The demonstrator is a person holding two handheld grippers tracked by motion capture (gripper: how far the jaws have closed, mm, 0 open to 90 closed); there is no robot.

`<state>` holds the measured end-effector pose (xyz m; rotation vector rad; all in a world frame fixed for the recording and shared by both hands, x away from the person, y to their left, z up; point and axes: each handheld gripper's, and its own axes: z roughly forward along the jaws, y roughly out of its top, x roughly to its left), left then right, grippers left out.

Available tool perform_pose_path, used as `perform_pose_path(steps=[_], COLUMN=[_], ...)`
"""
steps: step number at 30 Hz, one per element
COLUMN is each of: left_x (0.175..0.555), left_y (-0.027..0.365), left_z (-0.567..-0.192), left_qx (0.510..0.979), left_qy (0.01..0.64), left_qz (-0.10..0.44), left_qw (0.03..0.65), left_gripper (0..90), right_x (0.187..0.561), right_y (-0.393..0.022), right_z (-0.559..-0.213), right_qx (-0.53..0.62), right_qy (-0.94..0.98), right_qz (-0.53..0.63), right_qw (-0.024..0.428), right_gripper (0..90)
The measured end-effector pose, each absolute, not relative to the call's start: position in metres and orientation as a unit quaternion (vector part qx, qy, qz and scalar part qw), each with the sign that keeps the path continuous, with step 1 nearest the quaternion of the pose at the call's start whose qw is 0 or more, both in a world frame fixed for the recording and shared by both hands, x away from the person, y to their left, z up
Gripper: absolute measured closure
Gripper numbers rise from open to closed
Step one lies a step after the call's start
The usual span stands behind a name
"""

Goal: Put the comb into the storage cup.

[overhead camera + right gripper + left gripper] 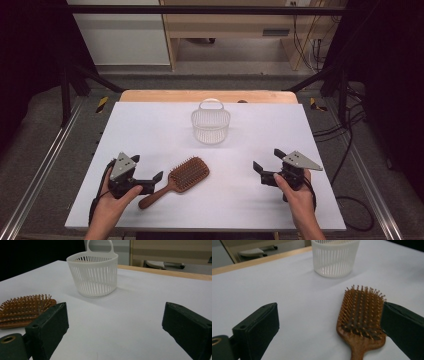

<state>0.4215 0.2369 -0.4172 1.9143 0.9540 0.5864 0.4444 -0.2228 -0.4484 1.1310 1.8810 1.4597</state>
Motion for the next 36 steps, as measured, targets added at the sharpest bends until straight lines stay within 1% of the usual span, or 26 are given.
perform_pose_path(steps=[4, 10, 21, 36], left_x=[0.421, 0.42, 0.423, 0.427], left_y=[0.227, 0.218, 0.212, 0.211], left_z=[-0.415, -0.417, -0.427, -0.436], left_qx=[0.791, 0.805, 0.839, 0.861], left_qy=[0.375, 0.374, 0.362, 0.352], left_qz=[0.218, 0.191, 0.178, 0.16], left_qw=[0.431, 0.42, 0.365, 0.33], left_gripper=[3.0, 3.5, 3.8, 3.8], right_x=[0.444, 0.444, 0.444, 0.445], right_y=[-0.224, -0.225, -0.225, -0.225], right_z=[-0.449, -0.45, -0.453, -0.455], right_qx=[0.415, 0.416, 0.42, 0.421], right_qy=[0.692, 0.692, 0.694, 0.698], right_qz=[0.533, 0.532, 0.527, 0.523], right_qw=[0.255, 0.255, 0.252, 0.249], right_gripper=[7.3, 7.4, 7.4, 7.4])
